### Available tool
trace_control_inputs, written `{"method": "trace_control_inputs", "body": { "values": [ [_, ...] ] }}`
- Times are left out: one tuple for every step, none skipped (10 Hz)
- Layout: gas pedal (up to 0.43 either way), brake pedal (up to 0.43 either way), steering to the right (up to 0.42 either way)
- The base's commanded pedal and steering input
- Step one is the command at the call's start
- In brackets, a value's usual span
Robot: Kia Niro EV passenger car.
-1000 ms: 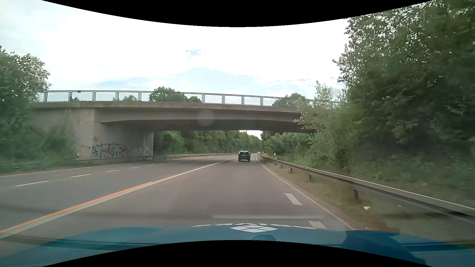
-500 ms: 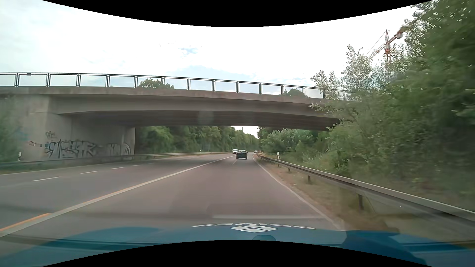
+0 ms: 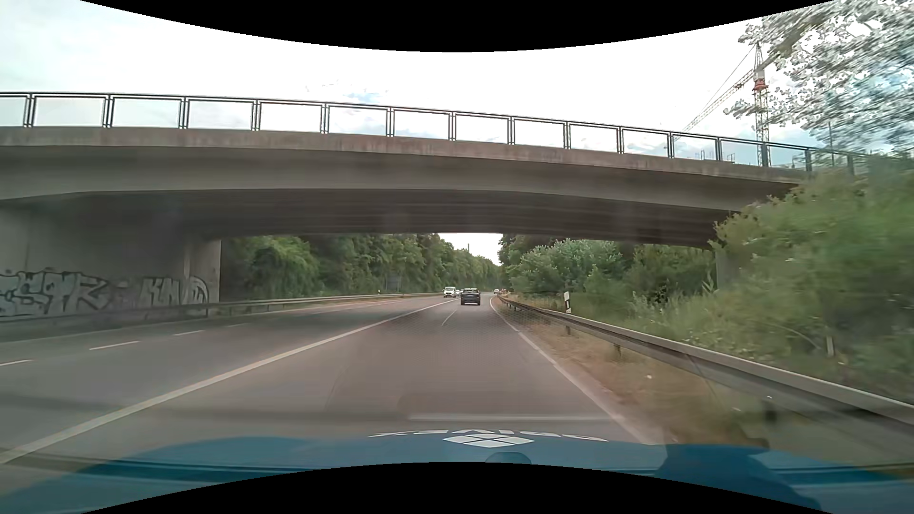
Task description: Follow the waypoints while adhering to traffic rules and regulations
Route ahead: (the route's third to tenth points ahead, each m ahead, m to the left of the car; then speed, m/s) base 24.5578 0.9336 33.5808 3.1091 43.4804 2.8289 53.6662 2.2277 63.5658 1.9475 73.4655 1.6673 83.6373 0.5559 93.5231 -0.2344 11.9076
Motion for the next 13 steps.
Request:
{"method": "trace_control_inputs", "body": {
  "values": [
    [0.512, 0.000, -0.005],
    [0.531, 0.000, -0.002],
    [0.539, 0.000, -0.001],
    [0.551, 0.000, -0.002],
    [0.551, 0.000, -0.002],
    [0.551, 0.000, -0.003],
    [0.539, 0.000, -0.003],
    [0.539, 0.000, -0.003],
    [0.531, 0.000, -0.005],
    [0.500, 0.000, -0.006],
    [0.480, 0.000, -0.006],
    [0.409, 0.000, -0.006],
    [0.287, 0.000, -0.002]
  ]
}}
